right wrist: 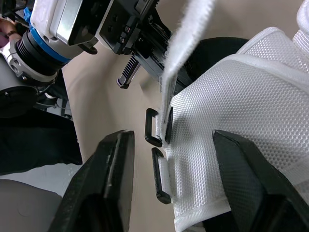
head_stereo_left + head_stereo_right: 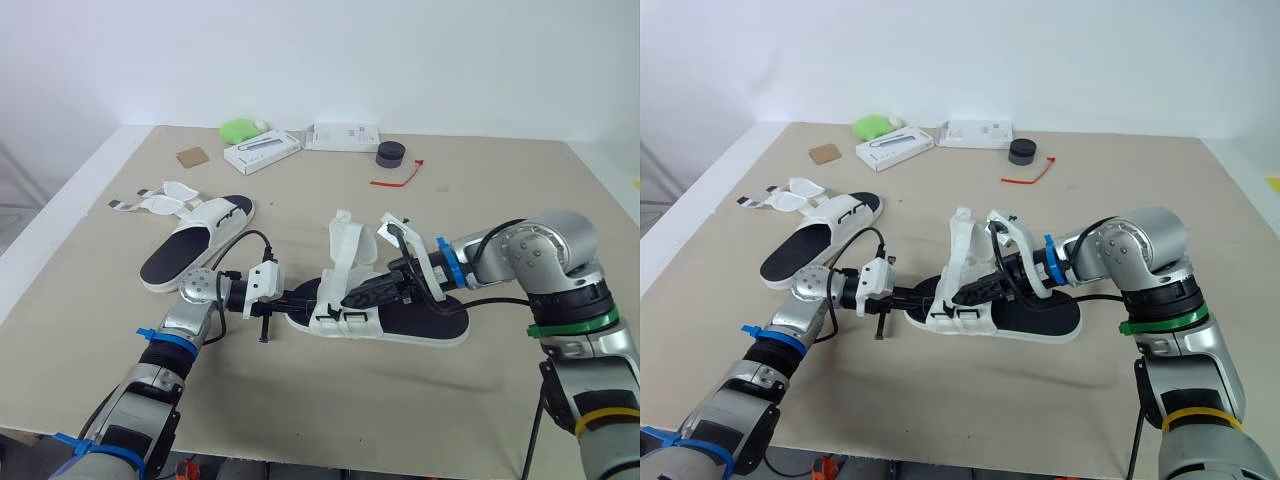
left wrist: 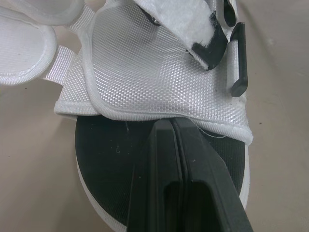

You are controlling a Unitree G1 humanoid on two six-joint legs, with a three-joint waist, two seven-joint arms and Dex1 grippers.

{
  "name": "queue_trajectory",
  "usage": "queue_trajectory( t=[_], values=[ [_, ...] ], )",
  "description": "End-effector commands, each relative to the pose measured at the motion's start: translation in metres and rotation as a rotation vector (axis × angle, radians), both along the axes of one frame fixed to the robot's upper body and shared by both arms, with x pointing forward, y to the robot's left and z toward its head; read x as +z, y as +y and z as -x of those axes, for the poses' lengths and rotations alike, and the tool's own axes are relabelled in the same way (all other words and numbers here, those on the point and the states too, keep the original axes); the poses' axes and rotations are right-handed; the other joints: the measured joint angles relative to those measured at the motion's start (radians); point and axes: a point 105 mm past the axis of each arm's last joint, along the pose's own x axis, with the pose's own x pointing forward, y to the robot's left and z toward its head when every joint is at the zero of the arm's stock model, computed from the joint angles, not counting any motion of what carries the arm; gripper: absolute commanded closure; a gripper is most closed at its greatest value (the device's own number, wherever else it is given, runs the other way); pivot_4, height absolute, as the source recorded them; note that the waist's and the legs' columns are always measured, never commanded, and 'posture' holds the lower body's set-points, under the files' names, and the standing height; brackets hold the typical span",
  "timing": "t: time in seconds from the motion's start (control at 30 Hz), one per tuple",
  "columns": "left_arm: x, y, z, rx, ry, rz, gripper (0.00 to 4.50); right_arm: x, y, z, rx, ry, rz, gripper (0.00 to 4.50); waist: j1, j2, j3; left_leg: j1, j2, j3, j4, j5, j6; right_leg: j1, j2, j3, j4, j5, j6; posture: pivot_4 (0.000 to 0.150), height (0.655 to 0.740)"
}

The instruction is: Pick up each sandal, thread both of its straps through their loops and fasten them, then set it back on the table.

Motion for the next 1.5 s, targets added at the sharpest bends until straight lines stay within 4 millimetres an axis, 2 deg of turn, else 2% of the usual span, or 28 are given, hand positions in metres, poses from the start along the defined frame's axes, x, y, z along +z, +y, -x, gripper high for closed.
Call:
queue_trajectory(
  t=[0.03,0.27,0.43,0.53,0.67,0.9,1.03,1.27,1.5],
  values=[
    [-0.056,0.008,0.020,-0.014,0.189,-0.165,4.50,0.011,0.003,-0.001,-0.003,-0.033,-0.033,1.58,0.000,0.000,0.000,0.000,0.000,0.000,0.000,0.000,0.000,0.000,0.000,0.000,0.000,0.000,0.000,0.150,0.7400],
    [-0.056,0.007,0.021,-0.013,0.192,-0.160,4.50,0.008,0.013,0.006,0.027,-0.042,-0.040,1.58,0.000,0.000,0.000,0.000,0.000,0.000,0.000,0.000,0.000,0.000,0.000,0.000,0.000,0.000,0.000,0.150,0.7400],
    [-0.056,0.007,0.021,-0.013,0.190,-0.160,4.50,-0.002,0.015,0.008,0.021,-0.055,0.001,1.58,0.001,0.000,0.000,0.000,0.000,0.000,0.000,0.000,0.000,0.000,0.000,0.000,0.000,0.000,0.000,0.150,0.7400],
    [-0.056,0.007,0.020,-0.012,0.187,-0.159,4.50,-0.004,0.017,0.003,-0.011,-0.081,0.013,2.36,0.000,0.000,0.000,0.000,0.000,0.000,0.000,0.000,0.000,0.000,0.000,0.000,0.000,0.000,0.000,0.150,0.7400],
    [-0.055,0.006,0.020,-0.015,0.186,-0.159,4.50,-0.003,0.021,-0.002,-0.029,-0.099,0.015,4.43,0.001,0.000,0.000,0.000,0.000,0.000,0.001,0.000,0.000,0.000,0.000,0.000,0.001,0.001,0.000,0.150,0.7400],
    [-0.056,0.005,0.021,-0.017,0.186,-0.160,4.50,0.001,0.021,0.000,-0.019,-0.096,-0.003,4.47,0.001,0.000,0.000,0.000,0.000,0.000,0.001,0.000,0.000,0.000,0.000,0.000,0.001,0.001,0.000,0.150,0.7400],
    [-0.056,0.005,0.021,-0.019,0.187,-0.160,4.50,0.015,0.014,0.010,0.043,-0.115,-0.019,4.47,0.003,0.000,0.000,0.000,0.000,0.000,0.001,0.000,0.000,0.000,0.000,0.000,0.001,0.001,0.000,0.150,0.7400],
    [-0.058,0.003,0.023,-0.027,0.191,-0.161,4.50,0.033,-0.012,-0.011,-0.010,-0.171,0.009,4.47,0.001,0.000,0.000,0.000,0.000,0.000,0.001,0.000,0.000,0.000,0.000,0.000,0.000,0.001,0.000,0.150,0.7400],
    [-0.059,0.003,0.024,-0.023,0.192,-0.157,4.50,0.022,-0.008,-0.005,0.056,-0.127,0.038,4.47,0.003,0.000,0.000,0.000,-0.001,0.000,0.001,0.000,0.000,0.000,-0.001,0.000,0.000,0.000,0.001,0.150,0.7400]
  ],
)
